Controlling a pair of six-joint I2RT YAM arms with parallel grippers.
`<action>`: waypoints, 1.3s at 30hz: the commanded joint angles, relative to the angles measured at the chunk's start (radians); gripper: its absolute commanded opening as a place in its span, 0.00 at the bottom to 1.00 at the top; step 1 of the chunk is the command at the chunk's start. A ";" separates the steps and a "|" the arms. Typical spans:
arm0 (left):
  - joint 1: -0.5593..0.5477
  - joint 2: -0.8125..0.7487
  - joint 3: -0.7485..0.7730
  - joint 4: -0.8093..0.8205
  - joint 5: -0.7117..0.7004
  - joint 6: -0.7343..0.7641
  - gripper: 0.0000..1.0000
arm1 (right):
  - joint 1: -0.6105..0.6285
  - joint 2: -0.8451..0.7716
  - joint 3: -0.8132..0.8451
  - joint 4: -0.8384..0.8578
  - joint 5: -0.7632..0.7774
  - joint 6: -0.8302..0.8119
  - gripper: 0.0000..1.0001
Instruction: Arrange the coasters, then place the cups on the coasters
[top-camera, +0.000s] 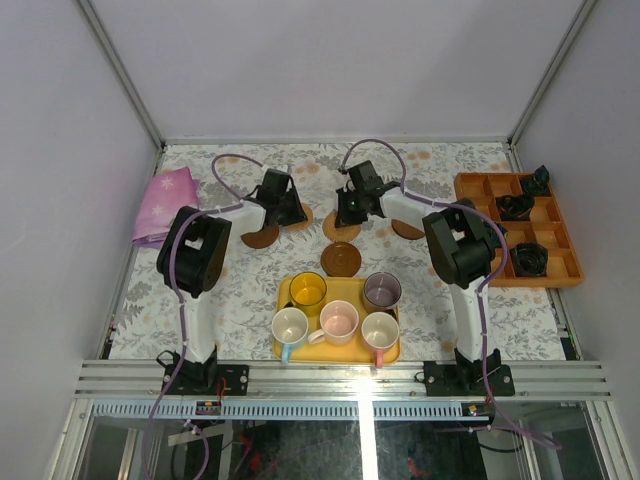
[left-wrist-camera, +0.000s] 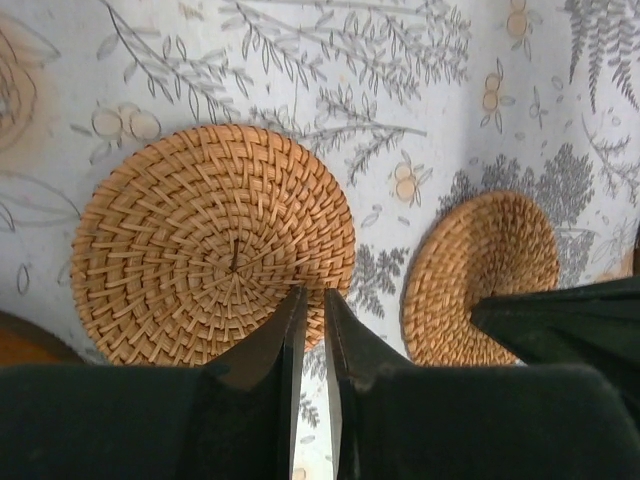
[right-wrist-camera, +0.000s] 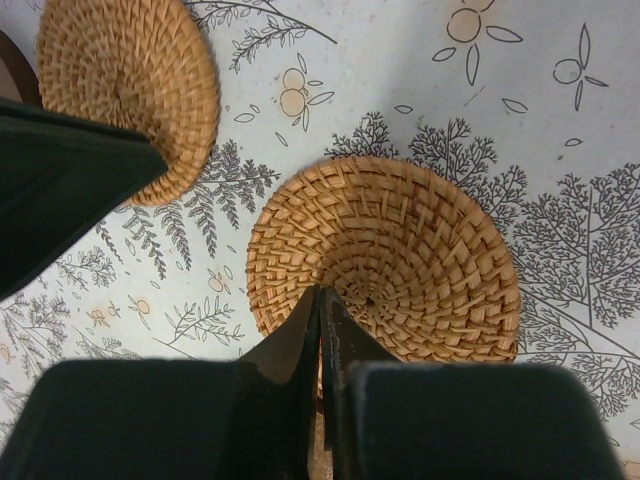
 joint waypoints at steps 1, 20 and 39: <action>-0.022 -0.035 -0.059 -0.104 -0.014 0.010 0.12 | 0.006 -0.004 -0.014 -0.023 0.019 0.013 0.00; -0.042 -0.028 -0.088 -0.068 -0.008 0.027 0.12 | -0.015 -0.026 -0.045 -0.128 0.391 0.007 0.00; -0.042 -0.084 -0.032 -0.081 -0.053 0.068 0.11 | -0.037 -0.145 -0.066 -0.132 0.359 -0.002 0.00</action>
